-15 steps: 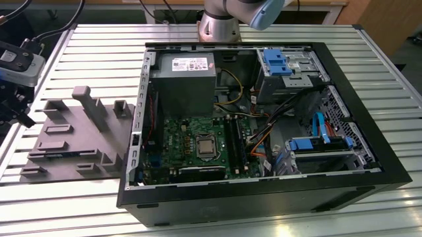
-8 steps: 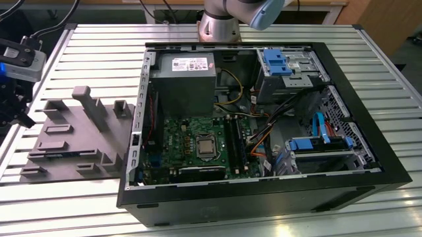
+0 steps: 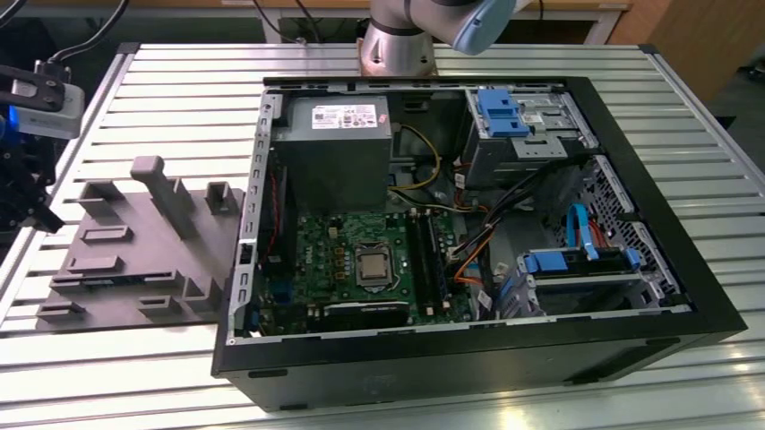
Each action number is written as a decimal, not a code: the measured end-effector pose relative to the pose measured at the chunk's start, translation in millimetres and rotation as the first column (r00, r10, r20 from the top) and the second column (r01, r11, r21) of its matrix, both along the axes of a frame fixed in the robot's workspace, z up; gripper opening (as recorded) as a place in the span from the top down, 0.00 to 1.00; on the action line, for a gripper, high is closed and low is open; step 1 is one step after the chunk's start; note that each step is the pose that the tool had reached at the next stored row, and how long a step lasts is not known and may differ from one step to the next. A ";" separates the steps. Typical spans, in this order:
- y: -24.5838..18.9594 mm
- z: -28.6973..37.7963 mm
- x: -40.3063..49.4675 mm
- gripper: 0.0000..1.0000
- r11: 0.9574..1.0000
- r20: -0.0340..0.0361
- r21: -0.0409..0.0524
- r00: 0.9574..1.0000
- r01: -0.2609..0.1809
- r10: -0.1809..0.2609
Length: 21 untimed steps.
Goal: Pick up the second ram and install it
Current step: 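Pick up the second ram and move it above second insertion slot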
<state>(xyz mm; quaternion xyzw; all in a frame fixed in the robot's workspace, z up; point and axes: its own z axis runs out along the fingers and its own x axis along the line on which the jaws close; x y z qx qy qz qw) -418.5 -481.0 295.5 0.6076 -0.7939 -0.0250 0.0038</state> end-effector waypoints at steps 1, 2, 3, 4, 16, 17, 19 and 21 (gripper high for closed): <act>0.0 -0.1 0.0 0.89 1.000 0.000 0.000 1.000 -0.015 0.015; 0.0 -0.1 0.0 0.89 1.000 0.000 0.000 1.000 -0.029 0.029; 0.0 -0.2 0.0 0.89 0.999 0.000 0.000 0.999 -0.043 0.043; 0.0 -0.3 0.0 0.89 0.998 0.000 0.000 0.998 -0.057 0.057; 0.1 -1.4 0.1 0.89 0.996 0.000 0.000 0.996 -0.093 0.093; 0.1 -1.8 0.1 0.89 0.995 0.000 0.000 0.995 -0.095 0.095; 0.1 -2.6 0.1 0.89 0.995 0.000 0.000 0.995 -0.102 0.102; 0.0 -3.6 0.2 0.89 0.994 0.000 0.000 0.994 -0.109 0.109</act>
